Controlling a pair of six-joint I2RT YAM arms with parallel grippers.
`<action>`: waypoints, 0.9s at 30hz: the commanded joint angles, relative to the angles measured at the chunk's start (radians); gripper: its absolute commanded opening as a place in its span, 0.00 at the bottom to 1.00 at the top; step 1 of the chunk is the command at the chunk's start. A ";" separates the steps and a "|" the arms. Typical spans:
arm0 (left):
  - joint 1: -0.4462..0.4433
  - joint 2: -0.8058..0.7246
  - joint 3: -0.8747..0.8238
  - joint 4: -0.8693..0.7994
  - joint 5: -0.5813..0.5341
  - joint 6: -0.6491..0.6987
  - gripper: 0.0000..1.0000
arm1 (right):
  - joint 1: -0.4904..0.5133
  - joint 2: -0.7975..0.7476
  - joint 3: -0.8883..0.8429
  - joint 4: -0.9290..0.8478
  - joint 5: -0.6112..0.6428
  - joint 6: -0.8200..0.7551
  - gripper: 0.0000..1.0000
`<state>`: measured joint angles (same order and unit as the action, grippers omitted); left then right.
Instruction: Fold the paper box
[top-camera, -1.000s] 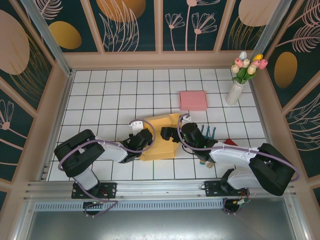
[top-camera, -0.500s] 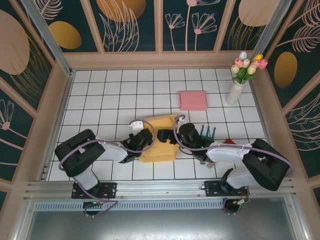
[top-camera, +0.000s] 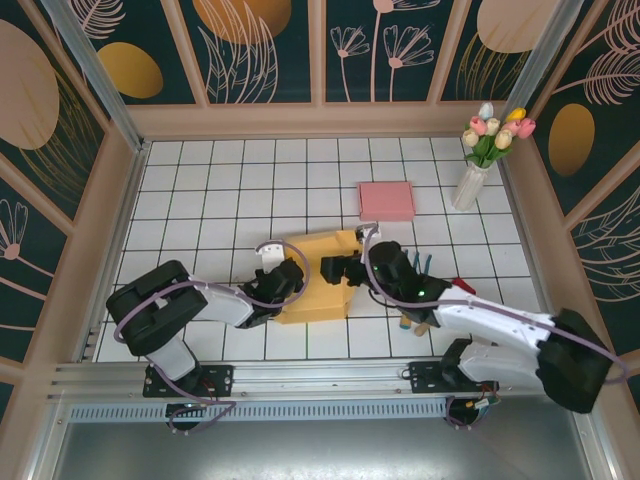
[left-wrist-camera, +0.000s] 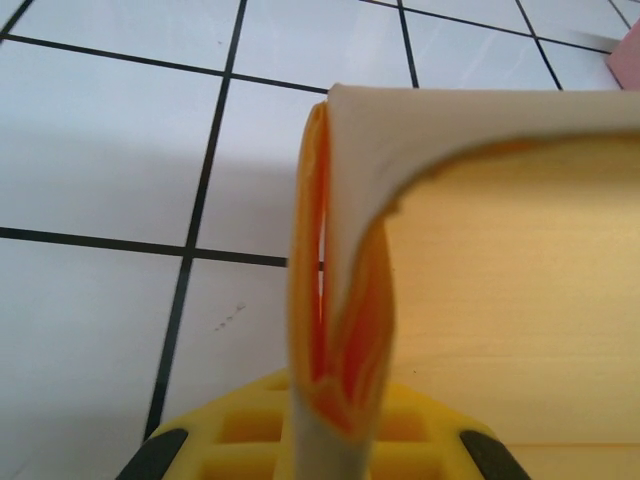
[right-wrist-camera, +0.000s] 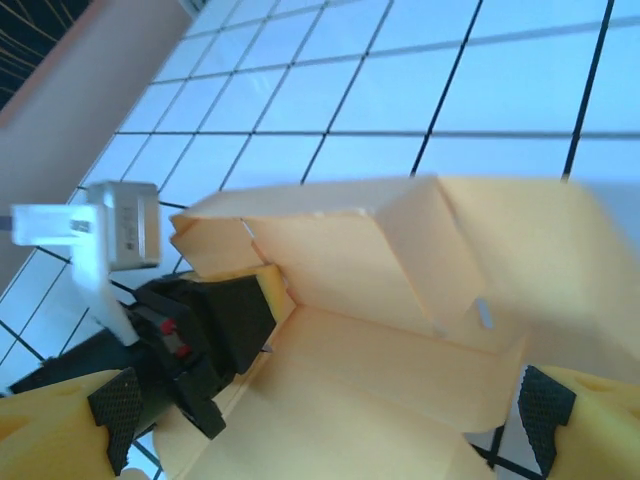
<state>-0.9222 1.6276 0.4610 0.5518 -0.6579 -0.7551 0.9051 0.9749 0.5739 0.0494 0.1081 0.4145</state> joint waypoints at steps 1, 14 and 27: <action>0.000 -0.044 -0.030 -0.042 -0.027 0.032 0.02 | 0.003 -0.100 0.038 -0.187 0.015 -0.200 0.99; -0.001 -0.249 -0.142 -0.023 -0.036 0.079 0.03 | -0.262 0.030 0.285 -0.391 -0.535 -0.658 0.92; 0.000 -0.527 -0.253 0.009 0.103 0.164 0.05 | -0.474 0.140 0.339 -0.474 -0.659 -0.986 0.88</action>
<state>-0.9218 1.1419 0.2287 0.5278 -0.5922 -0.6315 0.4412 1.0954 0.8818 -0.3958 -0.4679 -0.4740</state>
